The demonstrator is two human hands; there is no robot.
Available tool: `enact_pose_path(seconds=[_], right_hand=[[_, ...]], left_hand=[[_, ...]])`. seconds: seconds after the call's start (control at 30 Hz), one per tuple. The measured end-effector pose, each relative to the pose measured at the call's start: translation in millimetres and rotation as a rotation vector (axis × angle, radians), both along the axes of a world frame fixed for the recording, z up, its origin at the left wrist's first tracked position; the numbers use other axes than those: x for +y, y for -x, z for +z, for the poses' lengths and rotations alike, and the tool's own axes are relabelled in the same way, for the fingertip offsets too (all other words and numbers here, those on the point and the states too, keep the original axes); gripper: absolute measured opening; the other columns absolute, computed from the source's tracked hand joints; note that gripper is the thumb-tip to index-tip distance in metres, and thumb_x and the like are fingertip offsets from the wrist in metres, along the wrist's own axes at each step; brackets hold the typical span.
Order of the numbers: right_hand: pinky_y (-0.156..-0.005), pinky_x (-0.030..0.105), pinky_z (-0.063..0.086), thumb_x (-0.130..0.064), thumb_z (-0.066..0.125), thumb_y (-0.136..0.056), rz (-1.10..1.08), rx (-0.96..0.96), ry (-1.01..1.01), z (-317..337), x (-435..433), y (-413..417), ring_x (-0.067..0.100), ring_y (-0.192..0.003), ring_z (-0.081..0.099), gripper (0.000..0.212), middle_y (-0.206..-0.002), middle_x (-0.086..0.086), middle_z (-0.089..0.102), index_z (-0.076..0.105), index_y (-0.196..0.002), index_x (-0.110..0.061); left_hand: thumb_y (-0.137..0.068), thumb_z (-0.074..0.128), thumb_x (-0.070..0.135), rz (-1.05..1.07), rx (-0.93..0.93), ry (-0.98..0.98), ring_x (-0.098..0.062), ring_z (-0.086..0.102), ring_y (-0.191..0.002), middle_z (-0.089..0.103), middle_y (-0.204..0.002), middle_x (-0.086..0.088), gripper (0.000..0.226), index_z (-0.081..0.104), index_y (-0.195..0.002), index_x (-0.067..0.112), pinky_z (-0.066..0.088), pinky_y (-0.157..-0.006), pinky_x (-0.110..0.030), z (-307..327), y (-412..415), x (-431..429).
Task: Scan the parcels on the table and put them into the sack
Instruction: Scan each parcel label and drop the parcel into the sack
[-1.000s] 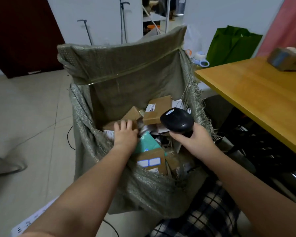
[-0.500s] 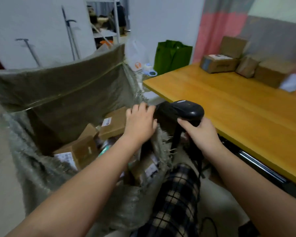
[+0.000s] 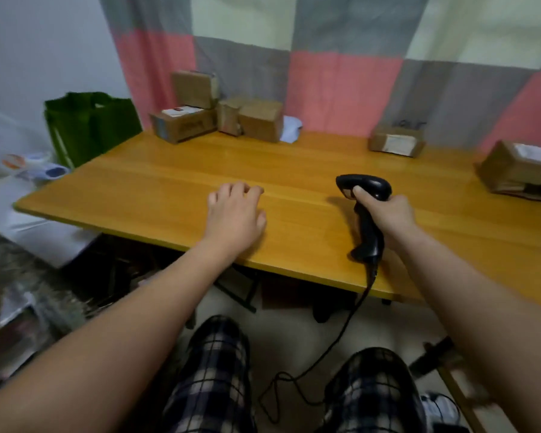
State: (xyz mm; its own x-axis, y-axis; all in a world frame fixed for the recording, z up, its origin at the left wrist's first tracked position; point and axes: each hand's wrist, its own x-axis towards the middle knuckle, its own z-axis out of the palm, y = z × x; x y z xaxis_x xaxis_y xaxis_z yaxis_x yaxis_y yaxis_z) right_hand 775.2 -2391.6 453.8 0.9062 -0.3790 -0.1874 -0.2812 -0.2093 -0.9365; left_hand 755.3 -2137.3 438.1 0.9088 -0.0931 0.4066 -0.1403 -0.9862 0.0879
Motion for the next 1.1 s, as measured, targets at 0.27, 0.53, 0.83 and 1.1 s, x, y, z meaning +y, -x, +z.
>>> enact_pose_path(seconds=[0.27, 0.53, 0.83, 1.1], right_hand=[[-0.058, 0.030, 0.046, -0.063, 0.062, -0.081, -0.008, 0.038, -0.054, -11, -27, -43, 0.022, -0.076, 0.060, 0.053, -0.086, 0.004, 0.061, 0.054, -0.098, -0.013], [-0.081, 0.042, 0.054, -0.056, 0.067, -0.082, -0.079, 0.005, 0.062, -23, -6, -132, 0.030, -0.094, 0.061, 0.059, -0.104, 0.011, 0.063, 0.055, -0.106, -0.004], [-0.101, 0.046, 0.041, -0.066, 0.065, -0.076, 0.064, 0.202, 0.702, -7, -2, -152, 0.035, -0.128, 0.040, 0.097, -0.139, 0.014, 0.039, 0.022, -0.148, -0.016], [-0.110, 0.043, 0.029, -0.057, 0.062, -0.083, 0.337, 0.194, 0.855, 81, 49, -189, 0.036, -0.134, 0.030, 0.085, -0.144, 0.019, 0.032, 0.026, -0.148, -0.015]], left_hand=[[-0.093, 0.049, 0.037, -0.095, 0.047, -0.060, -0.029, 0.038, -0.123, 0.050, -0.130, -0.007, 0.042, 0.048, -0.133, 0.024, 0.030, -0.097, -0.041, 4, -54, -55], [-0.095, 0.047, 0.036, -0.094, 0.043, -0.056, -0.029, 0.037, -0.125, 0.048, -0.133, -0.008, 0.042, 0.047, -0.135, 0.022, 0.029, -0.098, -0.041, -5, -142, -46], [-0.089, 0.054, 0.038, -0.028, 0.322, -0.070, -0.028, 0.041, -0.122, 0.049, -0.129, -0.005, 0.049, 0.046, -0.136, 0.025, 0.034, -0.093, -0.039, 14, -188, -7], [-0.092, 0.053, 0.036, 0.063, 0.421, 0.031, -0.028, 0.036, -0.125, 0.045, -0.132, -0.005, 0.049, 0.043, -0.138, 0.024, 0.031, -0.098, -0.041, 110, -224, 75]])
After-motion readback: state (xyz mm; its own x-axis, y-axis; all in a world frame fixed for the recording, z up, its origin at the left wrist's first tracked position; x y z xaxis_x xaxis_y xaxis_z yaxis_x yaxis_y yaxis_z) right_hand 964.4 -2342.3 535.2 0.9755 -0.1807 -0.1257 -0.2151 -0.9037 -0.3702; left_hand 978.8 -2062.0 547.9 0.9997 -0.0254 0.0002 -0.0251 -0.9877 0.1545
